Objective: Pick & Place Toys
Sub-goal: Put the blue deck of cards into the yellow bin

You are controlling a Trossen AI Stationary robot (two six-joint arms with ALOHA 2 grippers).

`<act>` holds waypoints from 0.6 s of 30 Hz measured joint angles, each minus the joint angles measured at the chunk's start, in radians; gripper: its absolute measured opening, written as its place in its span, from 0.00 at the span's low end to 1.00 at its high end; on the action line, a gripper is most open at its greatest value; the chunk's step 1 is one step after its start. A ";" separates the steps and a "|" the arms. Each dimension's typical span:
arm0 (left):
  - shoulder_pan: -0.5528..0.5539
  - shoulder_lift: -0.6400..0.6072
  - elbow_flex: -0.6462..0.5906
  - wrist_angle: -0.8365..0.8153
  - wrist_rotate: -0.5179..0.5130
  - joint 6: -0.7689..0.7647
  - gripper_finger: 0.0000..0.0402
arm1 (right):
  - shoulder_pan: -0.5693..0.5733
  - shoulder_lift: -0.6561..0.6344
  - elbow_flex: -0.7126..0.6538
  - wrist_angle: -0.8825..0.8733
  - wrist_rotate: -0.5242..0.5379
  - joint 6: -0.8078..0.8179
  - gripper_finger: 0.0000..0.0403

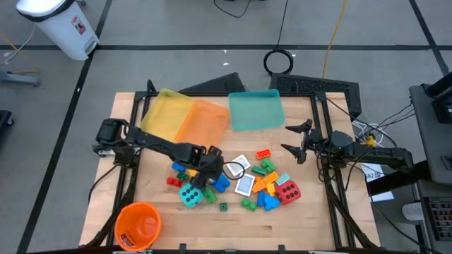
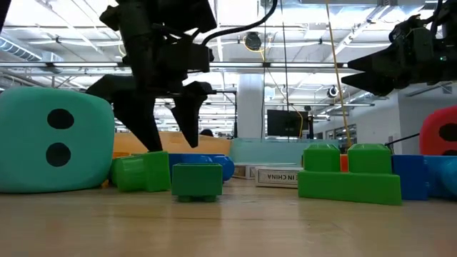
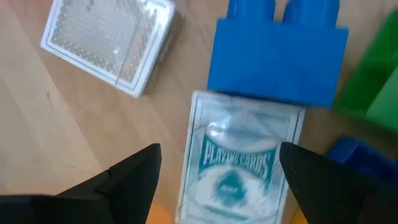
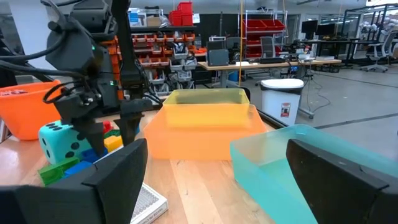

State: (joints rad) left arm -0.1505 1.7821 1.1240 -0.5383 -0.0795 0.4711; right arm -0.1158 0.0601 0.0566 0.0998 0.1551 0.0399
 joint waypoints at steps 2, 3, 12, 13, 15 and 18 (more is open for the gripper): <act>0.000 0.010 0.000 0.005 0.000 0.017 0.82 | 0.000 0.000 0.000 0.000 0.000 0.000 0.89; 0.000 0.013 0.000 0.008 -0.001 0.014 0.83 | 0.000 0.000 0.000 0.000 0.000 0.000 0.89; -0.031 0.017 0.004 0.039 -0.149 0.051 0.92 | 0.000 0.000 0.000 0.000 0.000 0.000 0.89; -0.034 0.014 0.003 0.036 -0.133 0.046 0.93 | 0.000 0.000 0.000 0.000 0.000 0.000 0.89; -0.035 0.016 0.010 0.021 -0.084 0.026 0.95 | 0.000 0.000 0.000 0.000 0.000 0.000 0.89; -0.035 0.024 0.017 0.015 -0.040 -0.023 0.97 | 0.000 0.000 0.000 0.000 0.000 0.000 0.89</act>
State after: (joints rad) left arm -0.1856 1.8057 1.1408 -0.5232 -0.1192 0.4483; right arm -0.1158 0.0605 0.0565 0.0998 0.1551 0.0399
